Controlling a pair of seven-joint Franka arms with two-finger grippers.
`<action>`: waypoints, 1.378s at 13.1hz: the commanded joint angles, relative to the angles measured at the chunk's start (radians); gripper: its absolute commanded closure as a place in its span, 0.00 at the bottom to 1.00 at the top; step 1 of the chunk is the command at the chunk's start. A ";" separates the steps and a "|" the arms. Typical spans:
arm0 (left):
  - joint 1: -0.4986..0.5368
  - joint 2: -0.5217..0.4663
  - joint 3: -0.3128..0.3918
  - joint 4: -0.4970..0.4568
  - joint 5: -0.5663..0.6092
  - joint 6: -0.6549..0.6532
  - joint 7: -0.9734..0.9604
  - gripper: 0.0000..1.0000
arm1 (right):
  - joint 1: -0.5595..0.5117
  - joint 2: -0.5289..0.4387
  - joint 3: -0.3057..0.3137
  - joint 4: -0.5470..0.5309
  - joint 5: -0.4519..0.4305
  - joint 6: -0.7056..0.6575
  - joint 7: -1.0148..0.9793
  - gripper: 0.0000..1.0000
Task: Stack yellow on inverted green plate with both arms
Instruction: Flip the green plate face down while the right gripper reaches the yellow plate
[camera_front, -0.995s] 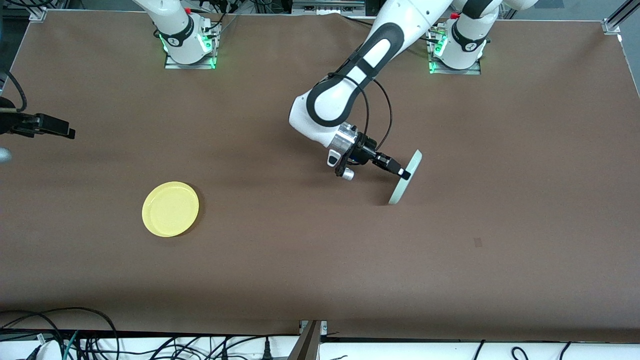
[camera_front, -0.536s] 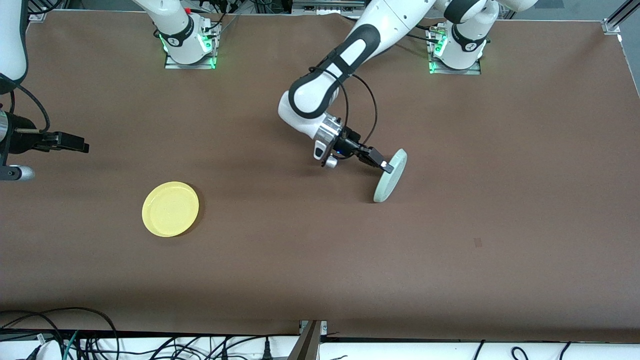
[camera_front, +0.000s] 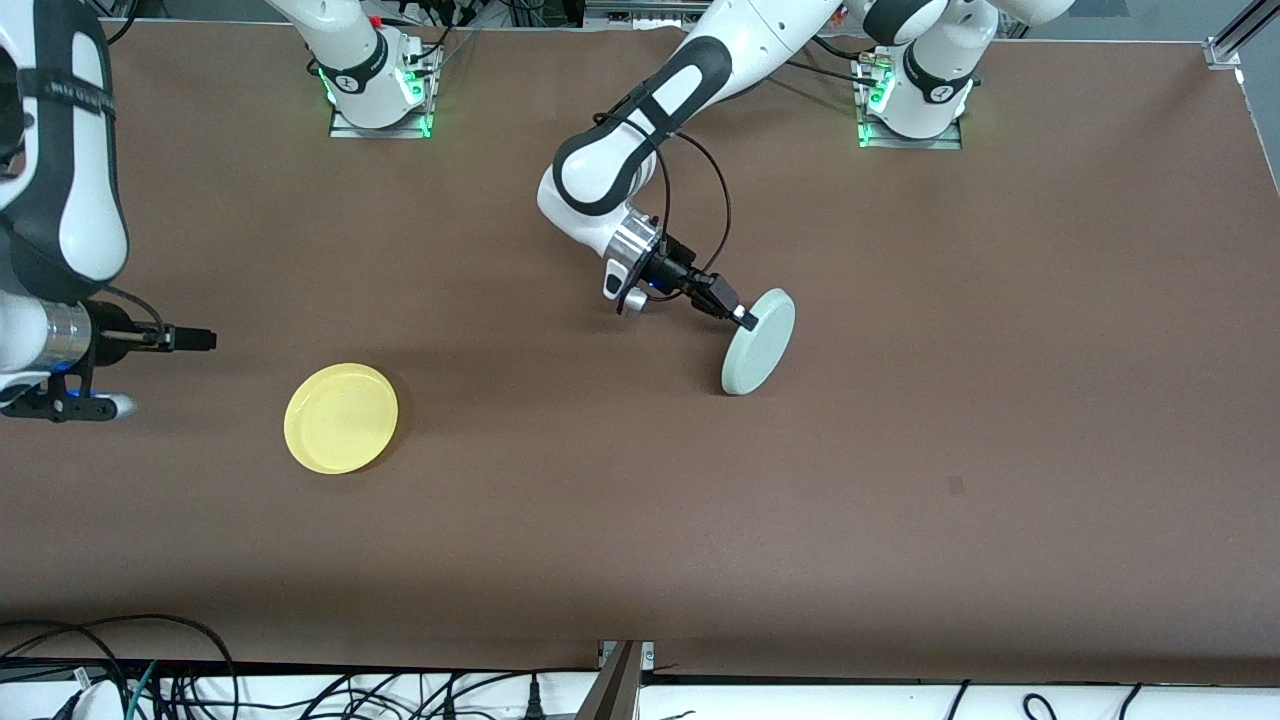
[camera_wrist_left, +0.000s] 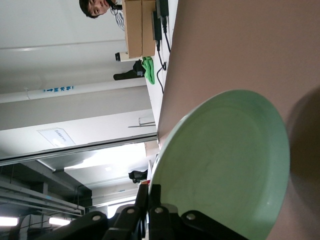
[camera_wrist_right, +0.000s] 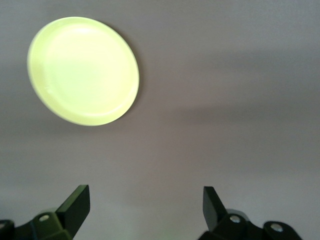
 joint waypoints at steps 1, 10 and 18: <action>0.017 0.032 -0.001 0.118 -0.148 0.135 -0.031 0.00 | -0.020 0.053 0.005 0.000 0.022 0.035 -0.018 0.00; 0.178 -0.012 -0.004 0.269 -0.711 0.456 -0.023 0.00 | -0.049 0.171 0.008 -0.137 0.146 0.334 -0.021 0.00; 0.544 -0.326 0.010 0.145 -0.919 0.315 0.147 0.00 | -0.048 0.193 0.012 -0.233 0.276 0.510 -0.058 0.00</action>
